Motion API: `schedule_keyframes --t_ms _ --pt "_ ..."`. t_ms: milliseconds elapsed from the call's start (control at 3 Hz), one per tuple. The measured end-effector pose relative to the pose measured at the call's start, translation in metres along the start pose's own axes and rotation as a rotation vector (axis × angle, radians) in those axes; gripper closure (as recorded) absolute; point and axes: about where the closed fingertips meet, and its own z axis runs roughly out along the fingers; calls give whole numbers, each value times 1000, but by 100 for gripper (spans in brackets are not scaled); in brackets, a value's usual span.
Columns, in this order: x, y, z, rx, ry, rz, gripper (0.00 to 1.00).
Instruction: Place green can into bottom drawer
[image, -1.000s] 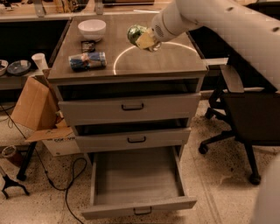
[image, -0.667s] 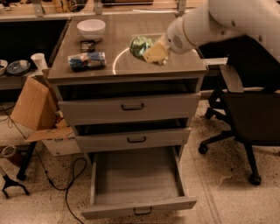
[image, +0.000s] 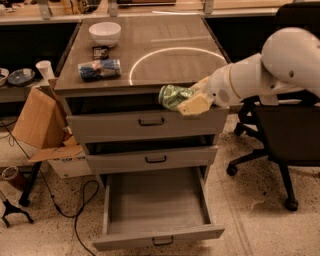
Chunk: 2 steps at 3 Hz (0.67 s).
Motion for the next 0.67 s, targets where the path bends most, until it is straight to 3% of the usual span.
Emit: schedule_keyframes --t_ms 667 --pt "159 15 84 -38 30 141 100"
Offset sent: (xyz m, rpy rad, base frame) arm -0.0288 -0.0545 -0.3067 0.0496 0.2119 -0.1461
